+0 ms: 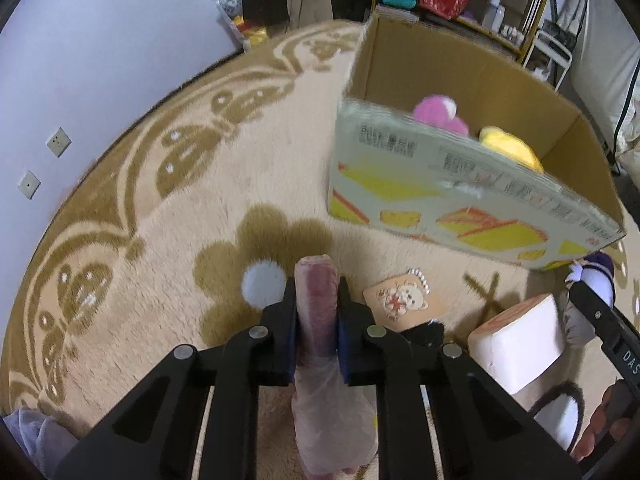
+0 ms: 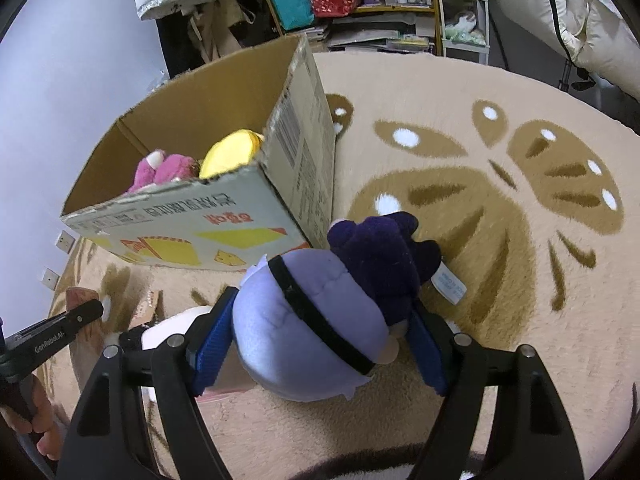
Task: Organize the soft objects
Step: 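Grasp the pink tissue pack with the left tool while the right tool grasps the lavender plush, then lower the pink pack into the box with the left tool while the right drops the lavender plush in, then withdraw both open tools from the box toward the remaining items on the rug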
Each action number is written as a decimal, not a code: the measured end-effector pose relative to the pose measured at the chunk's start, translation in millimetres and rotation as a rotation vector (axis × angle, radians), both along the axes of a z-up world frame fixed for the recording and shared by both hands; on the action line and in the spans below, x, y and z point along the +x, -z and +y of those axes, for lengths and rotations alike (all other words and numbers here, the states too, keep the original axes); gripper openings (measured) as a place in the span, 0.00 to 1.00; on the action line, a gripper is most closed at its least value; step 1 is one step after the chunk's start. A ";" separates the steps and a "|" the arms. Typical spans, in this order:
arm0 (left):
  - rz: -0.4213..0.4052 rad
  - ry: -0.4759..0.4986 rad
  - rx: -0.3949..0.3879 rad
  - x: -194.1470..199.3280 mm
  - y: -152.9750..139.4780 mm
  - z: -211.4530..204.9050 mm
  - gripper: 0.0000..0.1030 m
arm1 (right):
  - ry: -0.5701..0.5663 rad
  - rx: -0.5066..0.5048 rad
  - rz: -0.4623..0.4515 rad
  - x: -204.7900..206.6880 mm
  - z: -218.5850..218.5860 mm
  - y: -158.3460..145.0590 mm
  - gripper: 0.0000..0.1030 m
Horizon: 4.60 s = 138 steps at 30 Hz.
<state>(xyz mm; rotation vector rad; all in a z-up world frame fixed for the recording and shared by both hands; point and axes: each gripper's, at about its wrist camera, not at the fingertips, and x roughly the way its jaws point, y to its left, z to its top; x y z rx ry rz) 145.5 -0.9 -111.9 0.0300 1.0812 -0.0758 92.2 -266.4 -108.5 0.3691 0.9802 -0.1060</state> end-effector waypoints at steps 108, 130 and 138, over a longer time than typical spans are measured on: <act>-0.418 0.065 0.097 -47.6 -157.3 5.5 1.00 | -0.122 -0.210 -0.385 -3.0 43.0 -148.3 1.00; -0.214 0.048 0.034 -29.9 -87.1 14.6 1.00 | -0.155 -0.178 -0.263 -18.2 59.4 -84.9 1.00; -0.157 0.071 0.083 -25.4 -60.9 3.1 1.00 | -0.179 -0.185 -0.211 -14.5 69.8 -59.7 1.00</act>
